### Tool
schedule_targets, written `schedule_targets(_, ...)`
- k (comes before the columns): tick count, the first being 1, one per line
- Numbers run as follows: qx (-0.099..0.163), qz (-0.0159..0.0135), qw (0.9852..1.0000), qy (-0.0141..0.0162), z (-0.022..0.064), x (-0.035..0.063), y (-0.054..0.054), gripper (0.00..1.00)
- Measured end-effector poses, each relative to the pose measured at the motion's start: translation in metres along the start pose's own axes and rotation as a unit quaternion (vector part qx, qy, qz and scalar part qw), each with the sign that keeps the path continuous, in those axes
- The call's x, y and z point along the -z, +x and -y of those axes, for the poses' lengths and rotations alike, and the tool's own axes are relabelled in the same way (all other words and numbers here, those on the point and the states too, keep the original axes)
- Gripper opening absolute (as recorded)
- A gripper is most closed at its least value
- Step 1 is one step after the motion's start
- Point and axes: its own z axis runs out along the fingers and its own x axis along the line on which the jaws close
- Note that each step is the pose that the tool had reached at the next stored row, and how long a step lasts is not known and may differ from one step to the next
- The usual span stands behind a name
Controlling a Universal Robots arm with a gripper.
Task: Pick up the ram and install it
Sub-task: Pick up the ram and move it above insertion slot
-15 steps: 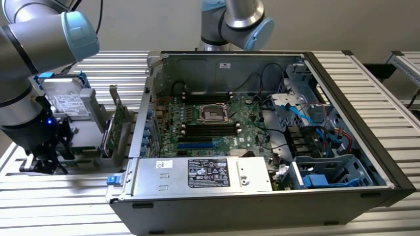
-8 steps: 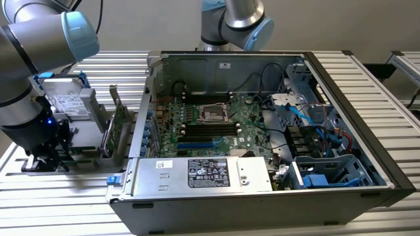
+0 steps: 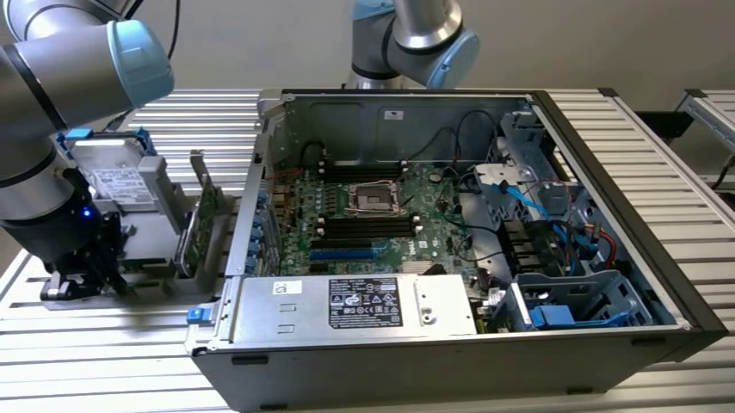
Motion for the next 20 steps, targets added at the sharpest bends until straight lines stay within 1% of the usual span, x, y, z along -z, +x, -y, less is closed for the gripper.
schedule_targets(3, 0.000, 0.0000, 1.0000, 0.0000, 0.0000, 0.0000, 0.0000, 0.15)
schedule_targets(20, 0.000, 0.0000, 1.0000, 0.0001, 0.0000, 0.0001, 0.0000, 0.15)
